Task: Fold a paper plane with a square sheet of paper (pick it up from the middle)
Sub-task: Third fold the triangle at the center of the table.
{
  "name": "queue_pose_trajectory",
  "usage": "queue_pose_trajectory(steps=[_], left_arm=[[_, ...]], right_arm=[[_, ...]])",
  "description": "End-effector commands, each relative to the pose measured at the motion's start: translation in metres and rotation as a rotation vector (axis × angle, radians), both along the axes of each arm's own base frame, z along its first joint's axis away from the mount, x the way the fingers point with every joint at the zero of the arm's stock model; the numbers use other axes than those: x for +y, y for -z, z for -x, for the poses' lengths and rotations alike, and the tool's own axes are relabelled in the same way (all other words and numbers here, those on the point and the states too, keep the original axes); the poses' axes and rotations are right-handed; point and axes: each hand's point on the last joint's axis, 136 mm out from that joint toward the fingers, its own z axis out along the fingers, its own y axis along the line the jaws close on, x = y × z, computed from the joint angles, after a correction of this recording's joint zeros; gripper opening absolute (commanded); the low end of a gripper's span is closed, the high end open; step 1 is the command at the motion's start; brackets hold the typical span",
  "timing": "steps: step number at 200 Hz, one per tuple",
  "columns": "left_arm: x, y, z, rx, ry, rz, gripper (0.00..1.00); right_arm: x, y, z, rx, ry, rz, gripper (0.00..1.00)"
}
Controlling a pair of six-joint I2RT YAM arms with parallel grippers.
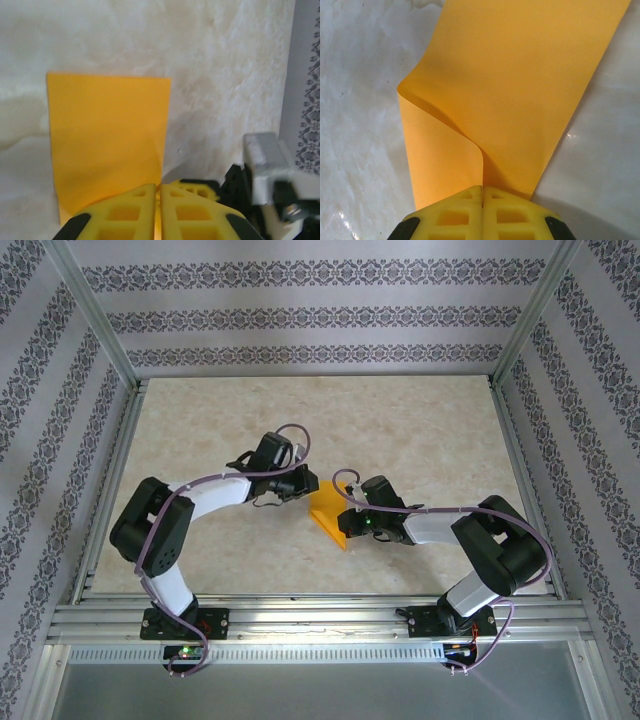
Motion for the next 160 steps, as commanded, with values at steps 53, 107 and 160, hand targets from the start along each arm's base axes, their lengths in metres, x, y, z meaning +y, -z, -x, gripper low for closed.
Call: queue_pose_trajectory(steps=[53, 107, 160], left_arm=[[-0.035, 0.012, 0.039, 0.049, -0.063, 0.207, 0.0], [-0.035, 0.03, 0.041, 0.083, -0.08, 0.216, 0.0], [-0.023, 0.067, 0.053, 0.165, -0.094, 0.115, 0.0]], right_arm=[[-0.005, 0.003, 0.002, 0.008, 0.0, 0.024, 0.0], [-0.005, 0.005, 0.003, 0.017, -0.002, 0.026, 0.0], [-0.006, 0.004, 0.004, 0.014, -0.002, 0.025, 0.0]])
